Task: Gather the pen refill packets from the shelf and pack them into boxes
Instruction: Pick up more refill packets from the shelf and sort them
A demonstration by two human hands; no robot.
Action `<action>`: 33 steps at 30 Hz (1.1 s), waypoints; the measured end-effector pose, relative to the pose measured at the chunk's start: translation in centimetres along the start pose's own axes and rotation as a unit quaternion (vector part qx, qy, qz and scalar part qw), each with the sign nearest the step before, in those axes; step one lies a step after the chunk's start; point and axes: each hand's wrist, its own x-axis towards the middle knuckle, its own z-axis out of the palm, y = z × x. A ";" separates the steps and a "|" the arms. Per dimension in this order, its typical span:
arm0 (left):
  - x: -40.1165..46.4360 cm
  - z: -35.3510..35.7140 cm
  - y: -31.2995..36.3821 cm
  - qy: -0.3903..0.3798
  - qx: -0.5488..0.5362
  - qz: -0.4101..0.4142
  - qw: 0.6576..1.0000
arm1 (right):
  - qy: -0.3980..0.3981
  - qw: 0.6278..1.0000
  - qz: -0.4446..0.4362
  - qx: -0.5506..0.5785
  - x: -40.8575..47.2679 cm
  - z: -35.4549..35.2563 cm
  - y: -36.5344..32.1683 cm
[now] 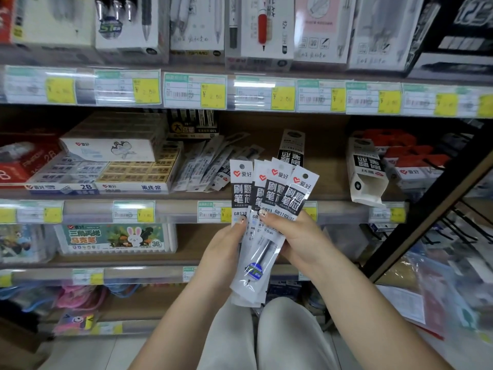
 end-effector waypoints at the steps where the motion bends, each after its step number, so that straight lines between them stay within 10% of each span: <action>1: -0.1 0.0 0.0 0.001 0.009 0.007 1.000 | -0.002 1.000 0.001 0.008 0.0 0.0 0.0; 33: -0.5 0.6 0.5 0.031 0.014 0.037 0.999 | 0.050 0.997 -0.021 0.048 0.0 0.1 0.5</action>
